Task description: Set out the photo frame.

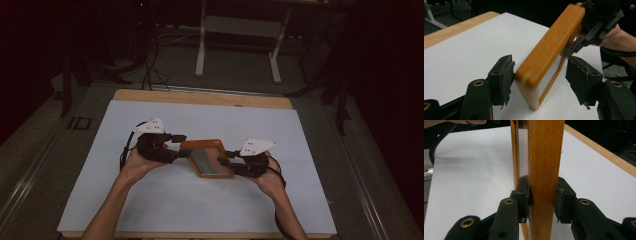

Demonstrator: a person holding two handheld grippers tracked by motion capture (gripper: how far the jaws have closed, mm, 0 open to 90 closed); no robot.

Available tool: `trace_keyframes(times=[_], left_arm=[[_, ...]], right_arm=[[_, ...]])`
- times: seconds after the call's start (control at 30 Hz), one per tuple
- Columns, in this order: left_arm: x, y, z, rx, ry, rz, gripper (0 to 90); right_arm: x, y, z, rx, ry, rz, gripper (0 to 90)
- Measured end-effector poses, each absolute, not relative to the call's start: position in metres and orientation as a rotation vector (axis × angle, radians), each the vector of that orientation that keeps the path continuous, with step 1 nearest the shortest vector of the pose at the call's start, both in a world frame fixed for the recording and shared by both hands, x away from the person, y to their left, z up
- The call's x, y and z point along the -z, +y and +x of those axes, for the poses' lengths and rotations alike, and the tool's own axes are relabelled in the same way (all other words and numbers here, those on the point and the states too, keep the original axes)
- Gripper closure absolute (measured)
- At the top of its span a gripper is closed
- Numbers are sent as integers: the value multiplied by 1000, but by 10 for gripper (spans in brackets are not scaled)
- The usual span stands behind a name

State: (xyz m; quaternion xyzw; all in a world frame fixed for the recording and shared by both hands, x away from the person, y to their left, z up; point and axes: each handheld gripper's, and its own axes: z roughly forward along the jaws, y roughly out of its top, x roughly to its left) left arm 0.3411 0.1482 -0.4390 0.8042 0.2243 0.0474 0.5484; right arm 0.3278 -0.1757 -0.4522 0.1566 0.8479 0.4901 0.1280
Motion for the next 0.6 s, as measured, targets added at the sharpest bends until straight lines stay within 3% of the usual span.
trace_keyframes(times=[0.6], left_arm=[[477, 108, 341, -129, 560, 2006, 425]], right_arm=[[462, -193, 328, -1438, 2465, 510, 680]])
